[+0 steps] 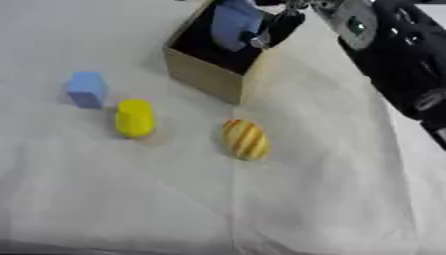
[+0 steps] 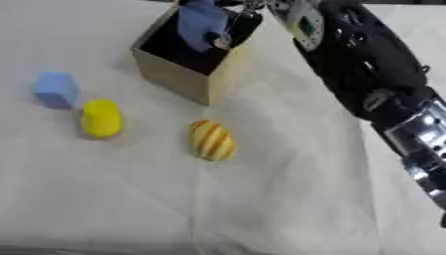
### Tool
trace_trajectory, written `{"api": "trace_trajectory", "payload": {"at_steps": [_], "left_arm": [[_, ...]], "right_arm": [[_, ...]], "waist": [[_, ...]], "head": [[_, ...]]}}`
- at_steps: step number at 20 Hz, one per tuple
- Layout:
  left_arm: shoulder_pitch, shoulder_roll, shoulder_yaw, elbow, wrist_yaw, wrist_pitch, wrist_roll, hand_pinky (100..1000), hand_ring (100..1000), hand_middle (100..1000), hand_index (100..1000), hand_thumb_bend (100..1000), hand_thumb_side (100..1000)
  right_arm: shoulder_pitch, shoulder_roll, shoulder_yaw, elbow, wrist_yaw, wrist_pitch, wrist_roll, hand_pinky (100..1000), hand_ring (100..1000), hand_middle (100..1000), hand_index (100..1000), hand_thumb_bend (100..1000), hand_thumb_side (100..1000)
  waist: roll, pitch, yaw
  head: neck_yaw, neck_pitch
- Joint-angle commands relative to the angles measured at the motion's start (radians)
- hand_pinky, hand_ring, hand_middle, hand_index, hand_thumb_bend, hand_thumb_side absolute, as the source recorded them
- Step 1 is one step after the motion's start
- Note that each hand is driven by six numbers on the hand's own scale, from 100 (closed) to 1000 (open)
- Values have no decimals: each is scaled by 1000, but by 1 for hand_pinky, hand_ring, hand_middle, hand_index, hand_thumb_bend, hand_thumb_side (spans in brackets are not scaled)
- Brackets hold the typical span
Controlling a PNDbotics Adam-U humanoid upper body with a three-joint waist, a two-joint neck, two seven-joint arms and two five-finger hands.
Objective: Pick up objects on the table and place them in the box.
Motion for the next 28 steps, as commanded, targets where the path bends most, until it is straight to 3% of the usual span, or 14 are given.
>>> {"api": "trace_trajectory", "payload": {"at_steps": [1,6,9,14,17,18,20,24,28], "left_arm": [[-11,15,2,-17,-1,-1,-6,696,621,584,743,373,602],[-10,13,1,-18,-2,0,-12,696,621,585,743,371,604],[-11,13,1,-18,-2,-1,-14,696,621,585,743,371,604],[-12,12,1,-18,-2,-1,-15,696,622,585,743,370,605],[-12,11,1,-19,-2,-1,-16,696,622,585,743,368,605],[-12,11,1,-19,-2,-1,-17,696,622,585,743,368,605],[-11,12,3,-19,-3,-1,-16,697,622,586,743,368,605],[-12,15,4,-21,-4,-1,-15,697,623,586,743,368,605],[-14,15,4,-24,-7,-1,-15,697,623,587,743,368,604]], "right_arm": [[-23,-20,-17,-33,2,0,0,925,944,874,926,228,119],[-21,-19,-14,-48,-6,-6,22,949,989,915,953,330,174],[-20,-17,-13,-52,-4,-9,22,950,992,911,957,333,187],[-17,-17,-15,-61,-10,-2,15,947,987,907,954,305,183],[-8,-25,-19,-90,-34,11,7,931,953,856,930,175,145],[0,-36,-17,-119,-55,16,5,923,930,830,913,120,141],[26,-80,-6,-220,-106,38,4,909,890,782,892,100,100],[111,-225,23,-525,-220,85,31,895,864,753,875,100,127],[213,-365,19,-802,-333,149,77,893,860,749,870,100,171]], "waist": [[2,-21,-2],[1,-22,-1],[2,-22,1],[2,-22,-1],[2,-22,-1],[2,-21,-1],[0,-20,-1],[-5,-19,-9],[-8,-22,-21]], "head": [[3,4],[3,4],[3,4],[3,4],[3,4],[4,4],[8,4],[19,4],[31,4]]}}
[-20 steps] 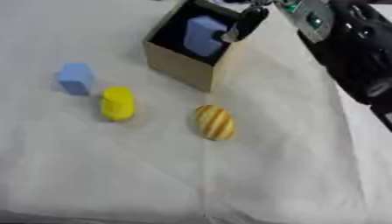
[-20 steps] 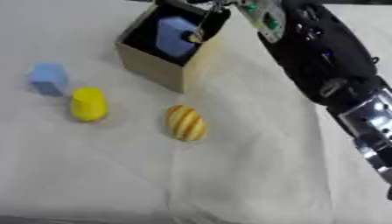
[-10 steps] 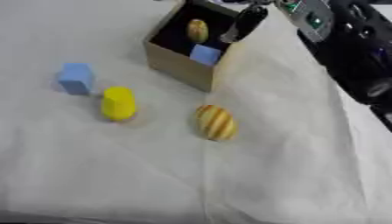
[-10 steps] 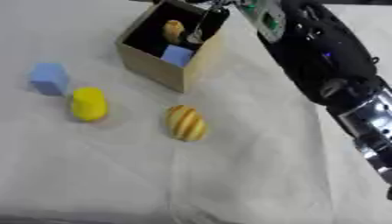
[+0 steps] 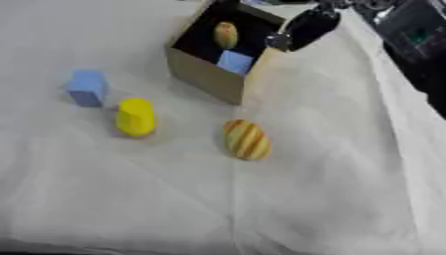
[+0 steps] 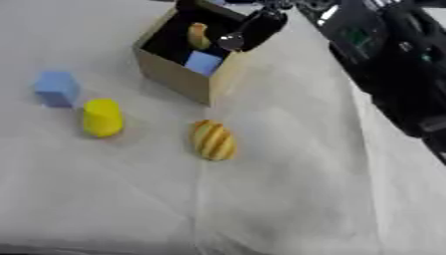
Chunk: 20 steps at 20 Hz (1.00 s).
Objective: Pick up objects on the table and place them in the box.
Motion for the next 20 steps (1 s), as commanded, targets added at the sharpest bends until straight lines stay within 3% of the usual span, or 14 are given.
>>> {"api": "trace_trajectory", "payload": {"at_steps": [1,4,7,14,20], "left_arm": [[-13,15,3,-20,-7,-2,-4,697,624,587,743,367,604],[-14,14,2,-22,-9,-2,-6,697,624,587,743,368,603],[-14,12,1,-22,-10,-1,-7,697,624,588,743,367,604],[-15,10,-2,-22,-9,-1,-13,698,625,588,744,366,604],[-17,9,-4,-21,-5,-3,-15,698,626,588,743,365,606]], "right_arm": [[33,-115,-12,-197,-85,50,35,893,858,747,869,100,178],[82,-154,-21,-284,-138,89,66,895,854,741,864,100,200],[101,-163,-10,-301,-164,84,92,896,854,740,864,100,235],[95,-124,52,-300,-188,101,163,903,861,751,876,100,350],[96,-69,105,-229,-154,108,210,906,868,762,882,100,424]], "waist": [[2,-22,-5],[3,-26,-9],[4,-29,-11],[5,-32,-8],[8,-26,-3]], "head": [[10,4],[12,4],[12,4],[6,4],[3,4]]}}
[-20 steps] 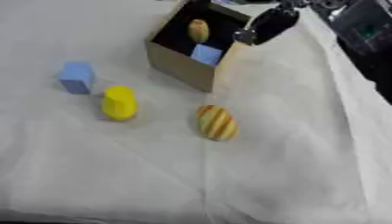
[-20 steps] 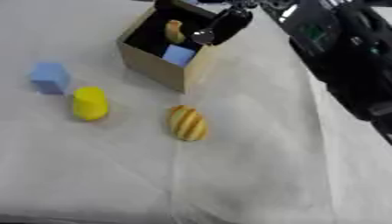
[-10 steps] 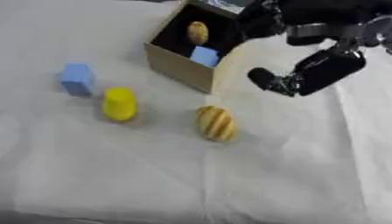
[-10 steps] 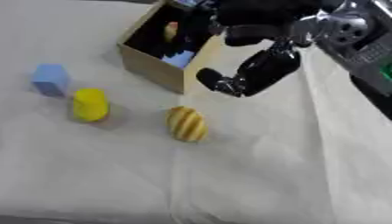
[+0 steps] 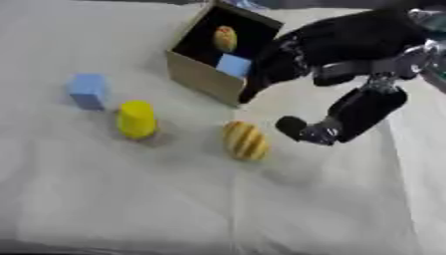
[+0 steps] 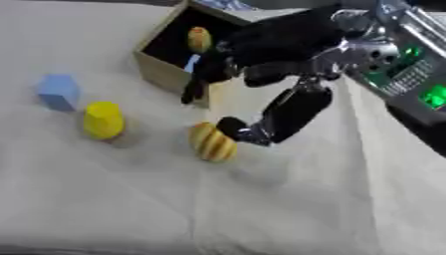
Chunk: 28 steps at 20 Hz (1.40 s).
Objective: Pick up objects on the table and place them in the box.
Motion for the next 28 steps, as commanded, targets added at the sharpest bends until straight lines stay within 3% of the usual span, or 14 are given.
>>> {"api": "trace_trajectory", "payload": {"at_steps": [1,13,19,28], "left_arm": [[-12,16,1,-15,3,-3,-5,698,626,588,743,364,606],[-15,12,-2,-14,10,-5,-9,698,627,589,744,363,608],[-18,11,-3,-14,15,-6,-11,697,627,589,744,360,609],[-20,9,-5,-14,20,-9,-13,697,628,590,744,360,610]], "right_arm": [[-13,12,13,45,31,-6,12,906,868,763,882,100,432],[2,89,55,269,190,-108,-52,910,888,796,900,100,442],[7,117,75,343,212,-155,-54,915,893,801,902,100,493],[6,159,91,406,248,-203,-32,912,891,771,898,100,458]], "waist": [[5,-12,2],[8,-4,14],[10,3,18],[11,6,21]], "head": [[-4,4],[-12,4],[-15,4],[-17,4]]}}
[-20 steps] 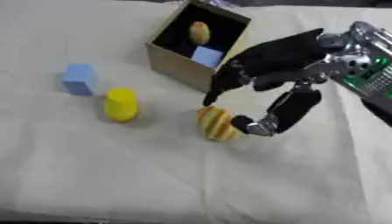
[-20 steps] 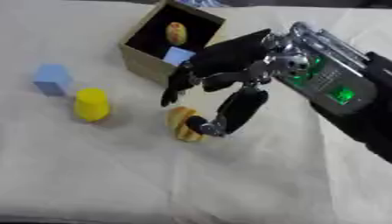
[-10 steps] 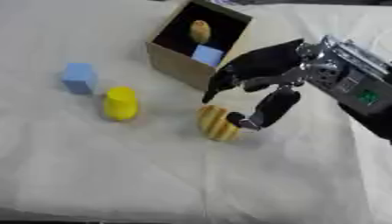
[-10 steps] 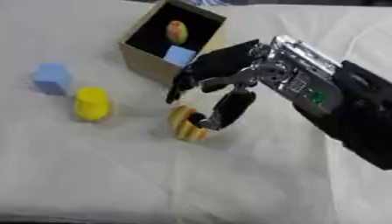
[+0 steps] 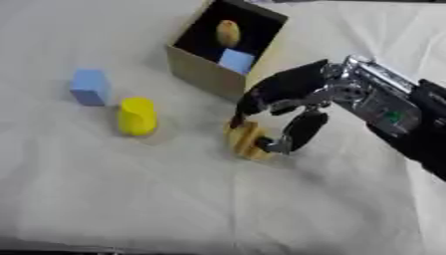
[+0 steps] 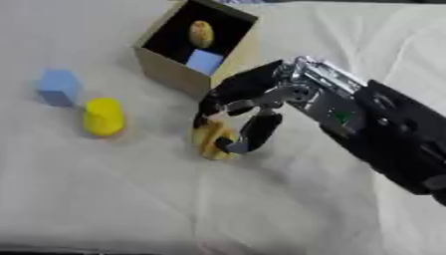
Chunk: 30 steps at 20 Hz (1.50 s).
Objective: Pick up objects on the table and place them in the box.
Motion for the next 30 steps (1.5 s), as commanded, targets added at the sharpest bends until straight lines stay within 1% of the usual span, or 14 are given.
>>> {"api": "trace_trajectory", "payload": {"at_steps": [1,2,6,9,11,14,15,17,19,21,22,24,26,30], "left_arm": [[-10,10,1,-14,2,-2,-4,697,629,590,744,359,611],[-10,10,1,-15,3,-3,-4,697,629,590,744,359,611],[-9,8,1,-15,5,-4,-4,698,629,590,744,358,612],[-9,8,1,-14,9,-4,-4,697,629,591,744,358,613],[-9,8,0,-14,11,-5,-5,697,629,591,744,357,614],[-9,9,1,-13,15,-6,-5,697,630,591,744,356,615],[-9,8,1,-13,16,-6,-5,697,630,591,744,356,615],[-9,9,0,-13,18,-7,-5,697,630,591,744,355,615],[-9,9,1,-13,19,-8,-5,697,631,591,744,355,615],[-8,9,1,-13,19,-8,-6,697,631,591,744,355,615],[-8,8,0,-13,19,-8,-6,697,631,591,744,355,615],[-7,8,1,-14,18,-9,-7,697,631,592,744,356,614],[-6,8,2,-14,17,-9,-6,697,632,592,744,357,613],[-5,10,3,-15,15,-9,-5,697,632,592,743,356,612]], "right_arm": [[-14,6,-2,27,36,-17,2,911,889,768,899,135,442],[-15,13,-1,43,55,-22,-2,908,888,765,900,182,424],[-11,41,-3,113,135,-54,-36,901,877,752,901,292,356],[-5,56,-4,161,185,-85,-72,894,860,714,878,315,316],[-2,63,-3,185,199,-101,-95,888,838,663,837,293,286],[1,65,-6,196,191,-110,-127,879,796,574,758,217,226],[2,64,-6,195,181,-108,-137,875,786,562,745,174,232],[2,60,-6,185,159,-99,-151,870,770,541,725,145,174],[1,53,-8,164,135,-87,-161,861,747,509,688,141,101],[-2,47,-12,142,118,-69,-172,852,724,479,651,152,100],[-3,45,-12,133,111,-60,-176,850,715,468,636,132,100],[-3,36,-12,110,91,-44,-180,850,708,462,629,100,100],[-2,19,-17,76,66,-29,-180,850,707,460,629,100,100],[-6,-42,-49,-44,-3,19,-168,849,703,458,629,100,100]], "waist": [[3,-16,2],[3,-16,2],[3,-15,6],[3,-12,8],[3,-11,8],[3,-8,8],[3,-8,8],[3,-8,7],[2,-9,6],[1,-11,4],[0,-13,4],[0,-16,4],[-1,-19,3],[-3,-24,-4]], "head": [[-2,4],[-2,4],[-3,4],[-5,3],[-5,4],[-6,4],[-6,4],[-6,4],[-5,4],[-5,4],[-6,3],[-5,3],[-3,4],[0,4]]}}
